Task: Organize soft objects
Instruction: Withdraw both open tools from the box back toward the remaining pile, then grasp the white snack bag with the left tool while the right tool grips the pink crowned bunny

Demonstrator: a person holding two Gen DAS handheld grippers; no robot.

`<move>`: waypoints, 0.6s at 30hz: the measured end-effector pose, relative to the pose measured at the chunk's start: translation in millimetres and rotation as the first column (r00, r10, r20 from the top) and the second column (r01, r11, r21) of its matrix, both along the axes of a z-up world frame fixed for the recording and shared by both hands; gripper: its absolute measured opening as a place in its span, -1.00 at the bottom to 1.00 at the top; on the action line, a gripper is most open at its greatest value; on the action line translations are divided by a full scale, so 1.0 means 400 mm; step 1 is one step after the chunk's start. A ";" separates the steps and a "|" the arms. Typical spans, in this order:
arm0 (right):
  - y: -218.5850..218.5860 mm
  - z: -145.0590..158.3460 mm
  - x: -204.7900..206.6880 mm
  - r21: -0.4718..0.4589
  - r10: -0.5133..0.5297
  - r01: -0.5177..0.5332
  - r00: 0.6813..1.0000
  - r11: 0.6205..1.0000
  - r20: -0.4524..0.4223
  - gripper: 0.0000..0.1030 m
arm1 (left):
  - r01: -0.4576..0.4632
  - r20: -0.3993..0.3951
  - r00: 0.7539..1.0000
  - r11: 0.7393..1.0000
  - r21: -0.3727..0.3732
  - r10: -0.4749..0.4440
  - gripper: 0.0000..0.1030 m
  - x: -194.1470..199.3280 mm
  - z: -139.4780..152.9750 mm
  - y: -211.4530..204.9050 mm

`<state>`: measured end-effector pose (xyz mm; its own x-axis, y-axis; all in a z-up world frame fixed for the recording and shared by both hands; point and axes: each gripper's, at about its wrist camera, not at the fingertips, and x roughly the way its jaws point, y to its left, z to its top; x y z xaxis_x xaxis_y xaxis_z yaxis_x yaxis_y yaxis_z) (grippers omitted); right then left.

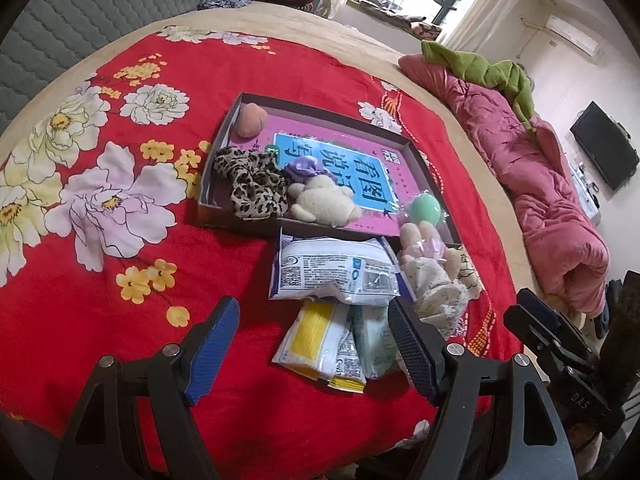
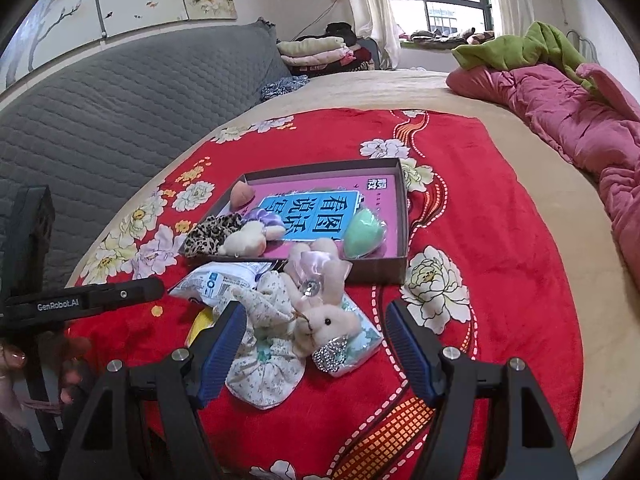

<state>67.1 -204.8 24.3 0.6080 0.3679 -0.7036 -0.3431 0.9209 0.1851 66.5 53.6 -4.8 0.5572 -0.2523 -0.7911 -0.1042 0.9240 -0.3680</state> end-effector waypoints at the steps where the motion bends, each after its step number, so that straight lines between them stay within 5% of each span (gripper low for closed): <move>1: 0.001 -0.003 0.000 -0.002 0.002 -0.002 1.000 1.000 -0.002 0.39 | -0.002 -0.004 1.000 1.000 -0.006 0.002 0.51 0.001 -0.007 0.002; 18: 0.024 -0.089 0.010 -0.066 0.012 -0.015 0.998 0.998 -0.054 0.39 | -0.011 -0.018 1.000 0.990 -0.138 0.009 0.51 0.034 -0.079 0.017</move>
<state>71.1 -195.3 -11.3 0.5637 0.3270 -0.7585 -0.3467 0.9272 0.1420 80.2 60.3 -36.6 0.5464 -0.3541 -0.7590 -0.1207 0.8635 -0.4897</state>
